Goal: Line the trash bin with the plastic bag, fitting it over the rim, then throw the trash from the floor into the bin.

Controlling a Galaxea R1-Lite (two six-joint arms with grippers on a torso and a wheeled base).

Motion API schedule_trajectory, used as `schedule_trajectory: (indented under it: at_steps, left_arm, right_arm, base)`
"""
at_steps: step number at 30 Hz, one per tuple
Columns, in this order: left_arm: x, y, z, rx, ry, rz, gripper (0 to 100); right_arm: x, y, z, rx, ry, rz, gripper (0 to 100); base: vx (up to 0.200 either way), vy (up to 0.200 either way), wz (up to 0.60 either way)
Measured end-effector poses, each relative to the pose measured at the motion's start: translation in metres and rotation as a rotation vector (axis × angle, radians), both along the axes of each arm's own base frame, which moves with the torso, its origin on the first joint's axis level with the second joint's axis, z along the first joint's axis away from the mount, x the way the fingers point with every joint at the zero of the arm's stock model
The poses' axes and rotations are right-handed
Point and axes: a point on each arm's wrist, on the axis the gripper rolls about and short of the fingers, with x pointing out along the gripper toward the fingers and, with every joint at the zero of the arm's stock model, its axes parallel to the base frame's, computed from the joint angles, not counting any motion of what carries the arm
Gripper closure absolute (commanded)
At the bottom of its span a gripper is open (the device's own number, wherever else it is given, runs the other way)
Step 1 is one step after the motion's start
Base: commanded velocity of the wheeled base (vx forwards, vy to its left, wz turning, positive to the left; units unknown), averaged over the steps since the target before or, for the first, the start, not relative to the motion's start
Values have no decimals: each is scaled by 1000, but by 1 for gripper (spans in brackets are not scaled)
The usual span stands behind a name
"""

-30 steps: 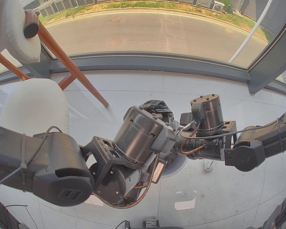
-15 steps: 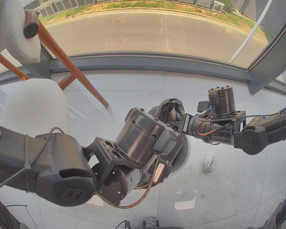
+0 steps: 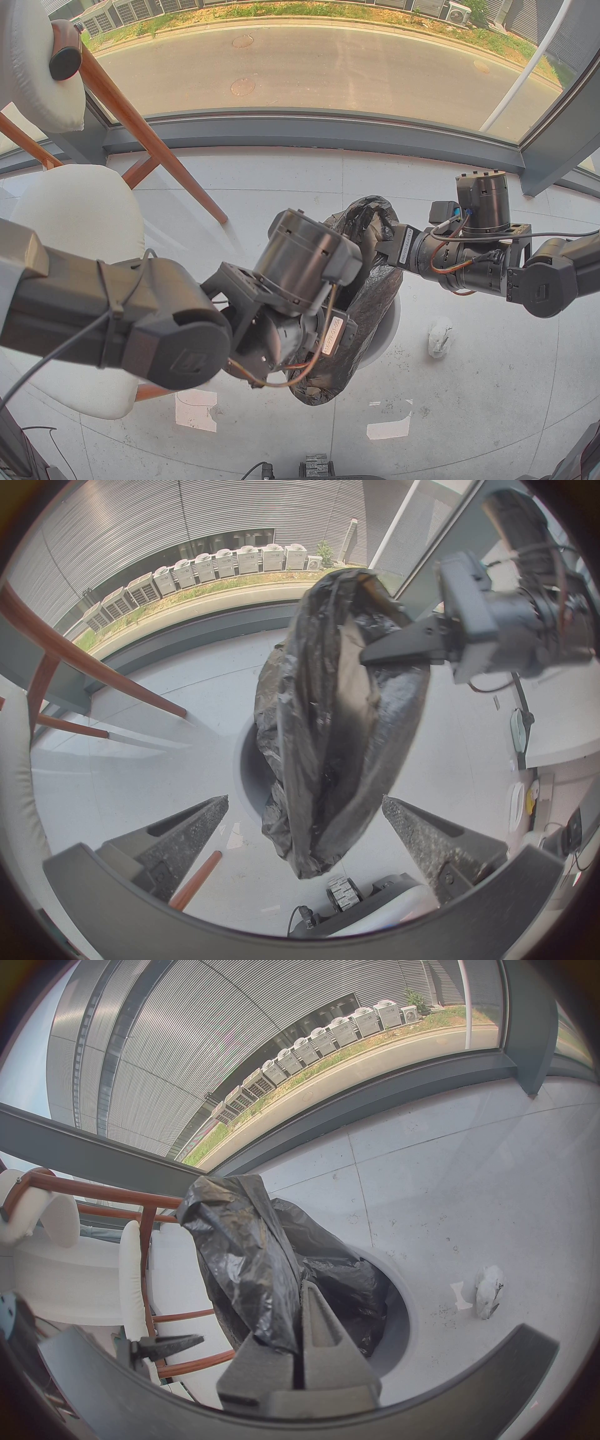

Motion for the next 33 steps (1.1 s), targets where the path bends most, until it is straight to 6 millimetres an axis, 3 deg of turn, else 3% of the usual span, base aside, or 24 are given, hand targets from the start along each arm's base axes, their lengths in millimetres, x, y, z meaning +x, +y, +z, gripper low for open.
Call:
schedule_trajectory:
  at_steps: [4,5,9,13,21,27,33]
  left_arm:
    - [21,6,-3,-31,-4,34,0]
    - [25,6,-3,-44,-14,38,100]
    - [40,0,-8,-120,-68,36,100]
    - [51,-10,-28,-139,-68,18,100]
    - [50,-10,-65,-68,9,13,100]
    - [48,3,-64,-51,31,29,100]
    - [42,12,-48,-25,74,23,100]
  right_arm:
    - [-3,-2,1,2,0,1,100]
    - [-3,-2,2,3,-1,2,100]
    - [-4,-3,3,8,-3,9,100]
    - [-5,-3,5,14,-6,14,100]
    - [-9,-12,1,9,15,32,100]
    - [-8,-41,-22,-64,64,75,100]
    - [0,-69,-30,-166,-51,157,100]
  base:
    - [0,0,0]
    - [0,0,0]
    - [0,0,0]
    - [0,0,0]
    - [0,0,0]
    - [0,0,0]
    - [0,0,0]
